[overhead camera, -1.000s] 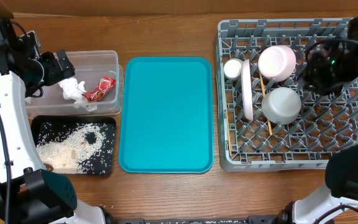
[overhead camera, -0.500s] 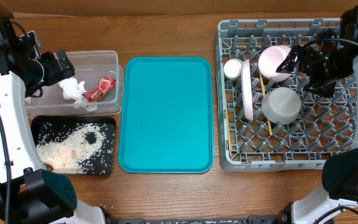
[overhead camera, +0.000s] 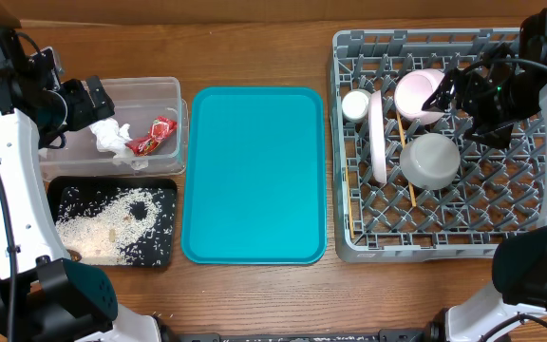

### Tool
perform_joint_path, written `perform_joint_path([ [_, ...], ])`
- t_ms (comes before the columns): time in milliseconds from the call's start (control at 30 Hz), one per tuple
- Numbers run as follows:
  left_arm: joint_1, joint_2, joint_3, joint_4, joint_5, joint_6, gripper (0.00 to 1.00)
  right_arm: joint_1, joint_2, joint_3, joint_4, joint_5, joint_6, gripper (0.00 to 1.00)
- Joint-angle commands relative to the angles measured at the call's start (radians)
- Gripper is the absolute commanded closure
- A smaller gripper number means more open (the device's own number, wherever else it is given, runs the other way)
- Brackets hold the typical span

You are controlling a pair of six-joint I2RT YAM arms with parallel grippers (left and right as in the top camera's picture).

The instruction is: Sort waste into correct bins and load items into the dishwasher

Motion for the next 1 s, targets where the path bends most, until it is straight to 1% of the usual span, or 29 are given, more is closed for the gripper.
perform_joint_path([
  [0, 0.0, -0.016, 0.025, 0.001, 0.009, -0.007, 0.0, -0.002, -0.014, 0.018, 0.005, -0.005, -0.003, 0.0],
  [200, -0.001, -0.016, 0.025, 0.001, 0.009, -0.008, 0.0, -0.002, -0.031, 0.018, 0.013, -0.005, -0.003, 0.0],
  [367, 0.0, -0.016, 0.025, 0.001, 0.009, -0.008, 0.0, -0.001, -0.124, 0.018, 0.025, -0.005, -0.003, 0.0],
  [533, 0.0, -0.016, 0.025, 0.001, 0.009, -0.008, 0.0, -0.001, -0.308, 0.018, 0.066, -0.005, -0.003, 0.0],
  [700, 0.0, -0.016, 0.025, 0.001, 0.009, -0.007, 0.0, 0.008, -0.507, 0.018, 0.069, -0.005, -0.003, 0.0],
  [833, 0.0, -0.016, 0.025, 0.001, 0.009, -0.007, 0.0, 0.066, -0.659, 0.018, 0.092, -0.005, -0.003, 0.0],
  [967, 0.0, -0.016, 0.025, 0.001, 0.009, -0.008, 0.0, 0.176, -0.805, 0.018, 0.194, 0.011, -0.003, 0.0],
])
